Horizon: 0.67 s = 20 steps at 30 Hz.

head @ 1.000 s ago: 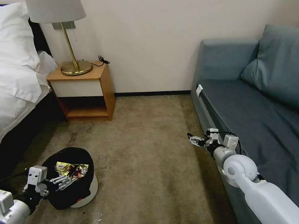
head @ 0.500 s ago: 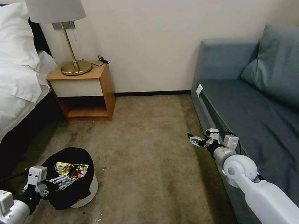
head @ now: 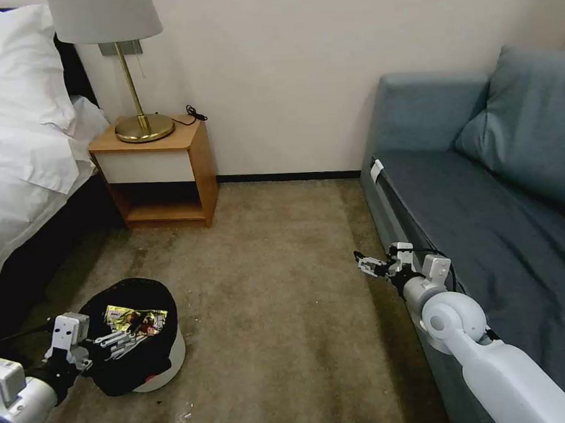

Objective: Pick up the trash bin, then pick up the garbage on the floor and place it into the trash bin.

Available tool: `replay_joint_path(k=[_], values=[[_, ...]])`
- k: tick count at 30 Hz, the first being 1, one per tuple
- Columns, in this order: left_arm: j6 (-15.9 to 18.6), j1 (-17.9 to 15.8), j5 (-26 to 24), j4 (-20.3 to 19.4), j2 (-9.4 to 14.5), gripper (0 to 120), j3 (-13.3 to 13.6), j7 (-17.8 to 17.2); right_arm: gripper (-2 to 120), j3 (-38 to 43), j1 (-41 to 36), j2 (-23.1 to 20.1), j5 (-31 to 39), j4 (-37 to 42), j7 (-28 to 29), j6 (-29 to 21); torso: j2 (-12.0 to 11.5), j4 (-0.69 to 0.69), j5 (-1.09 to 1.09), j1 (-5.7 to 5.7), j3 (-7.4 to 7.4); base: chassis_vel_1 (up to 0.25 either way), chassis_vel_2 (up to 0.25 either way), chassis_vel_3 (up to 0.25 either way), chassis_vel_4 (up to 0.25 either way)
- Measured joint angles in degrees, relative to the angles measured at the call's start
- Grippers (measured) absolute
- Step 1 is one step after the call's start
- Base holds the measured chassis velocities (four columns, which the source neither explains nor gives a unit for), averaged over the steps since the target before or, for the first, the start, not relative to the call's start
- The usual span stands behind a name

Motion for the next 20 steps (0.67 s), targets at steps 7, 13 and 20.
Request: replay_joint_path(k=[7, 13, 20], values=[[0.0, 0.0, 0.0, 0.0, 0.0, 100, 0.0, 0.0, 100, 0.0, 0.0, 0.0, 0.0, 0.0, 0.0, 0.0, 0.0, 0.0, 0.0, 0.0, 0.0, 0.0, 0.0, 0.0, 0.0], [0.0, 0.0, 0.0, 0.0, 0.0, 100, 0.0, 0.0, 100, 0.0, 0.0, 0.0, 0.0, 0.0, 0.0, 0.0, 0.0, 0.0, 0.0, 0.0, 0.0, 0.0, 0.0, 0.0, 0.0], [0.0, 0.0, 0.0, 0.0, 0.0, 100, 0.0, 0.0, 100, 0.0, 0.0, 0.01, 0.0, 0.0, 0.0, 0.0, 0.0, 0.0, 0.0, 0.0, 0.0, 0.0, 0.0, 0.0, 0.0]])
